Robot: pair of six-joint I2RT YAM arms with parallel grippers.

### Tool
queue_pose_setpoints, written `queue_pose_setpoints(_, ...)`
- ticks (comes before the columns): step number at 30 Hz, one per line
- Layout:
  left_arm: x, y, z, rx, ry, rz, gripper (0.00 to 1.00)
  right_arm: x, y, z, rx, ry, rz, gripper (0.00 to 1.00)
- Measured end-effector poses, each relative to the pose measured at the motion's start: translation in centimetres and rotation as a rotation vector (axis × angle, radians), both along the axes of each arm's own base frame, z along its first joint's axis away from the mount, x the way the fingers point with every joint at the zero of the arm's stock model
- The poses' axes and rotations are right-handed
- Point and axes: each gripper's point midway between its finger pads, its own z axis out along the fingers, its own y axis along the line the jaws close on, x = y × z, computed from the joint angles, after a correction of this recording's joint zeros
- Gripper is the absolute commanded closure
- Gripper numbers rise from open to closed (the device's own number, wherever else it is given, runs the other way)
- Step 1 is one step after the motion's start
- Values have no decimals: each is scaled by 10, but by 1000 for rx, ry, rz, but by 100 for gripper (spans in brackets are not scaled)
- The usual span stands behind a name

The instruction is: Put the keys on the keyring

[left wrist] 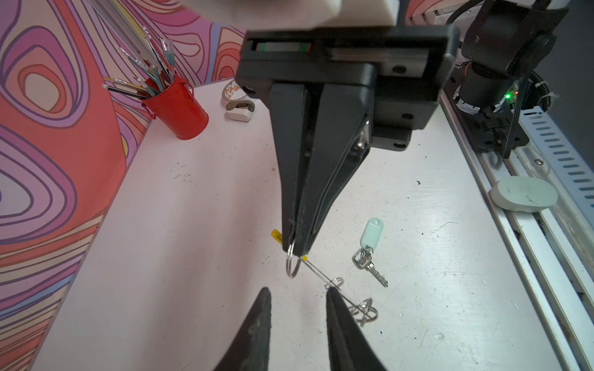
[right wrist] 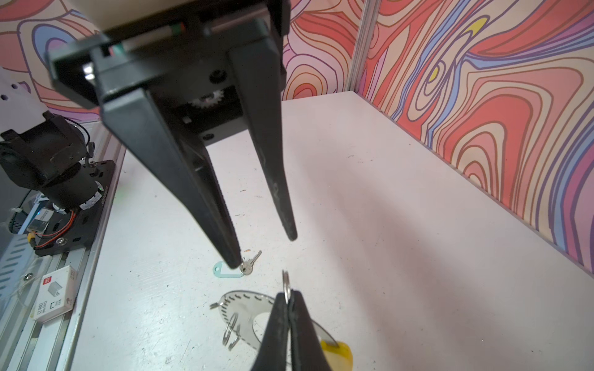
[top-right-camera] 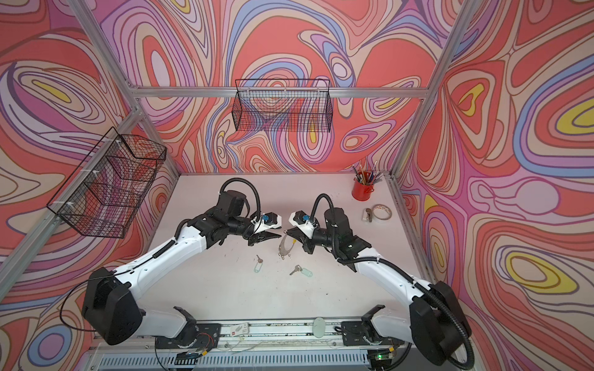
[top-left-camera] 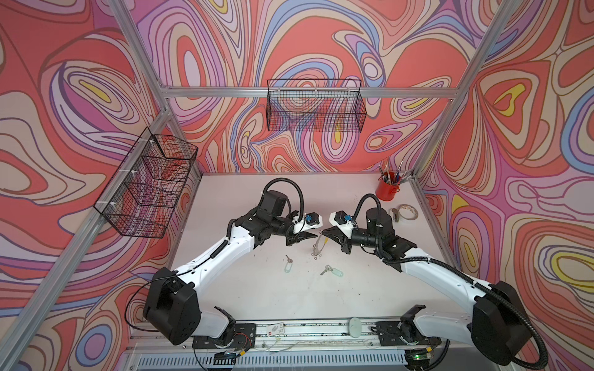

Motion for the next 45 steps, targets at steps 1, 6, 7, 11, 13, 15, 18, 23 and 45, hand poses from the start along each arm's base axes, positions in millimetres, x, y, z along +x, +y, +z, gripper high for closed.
queue_pose_setpoints(1, -1, -1, -1, 1, 2, -3, 71, 0, 0, 0, -1, -2, 1, 100)
queue_pose_setpoints(6, -1, -5, 2, -11, -10, -10, 76, 0, 0, 0, -1, -3, 2, 100)
queue_pose_setpoints(7, -1, -5, 2, -12, -11, -11, 77, 0, 0, 0, -1, -3, 2, 100)
queue_pose_setpoints(11, 1, -7, 0, -8, -5, -13, 79, -1, 2, 1, 1, -5, 7, 100)
queue_pose_setpoints(13, 2, -9, -2, -5, -1, -16, 79, -2, 2, 1, 1, -5, 10, 100)
queue_pose_setpoints(15, 2, -10, -5, -2, 5, -16, 80, -2, 2, 1, 2, -5, 11, 100)
queue_pose_setpoints(18, 3, -10, -7, 0, 11, -16, 85, -3, 3, 1, 2, -5, 13, 100)
queue_pose_setpoints(23, 4, -10, -7, 1, 17, -6, 100, -4, 3, 1, 3, -5, 18, 100)
queue_pose_setpoints(45, 4, -7, 23, -366, 205, 240, 100, 35, -63, 70, 376, 63, -361, 52)
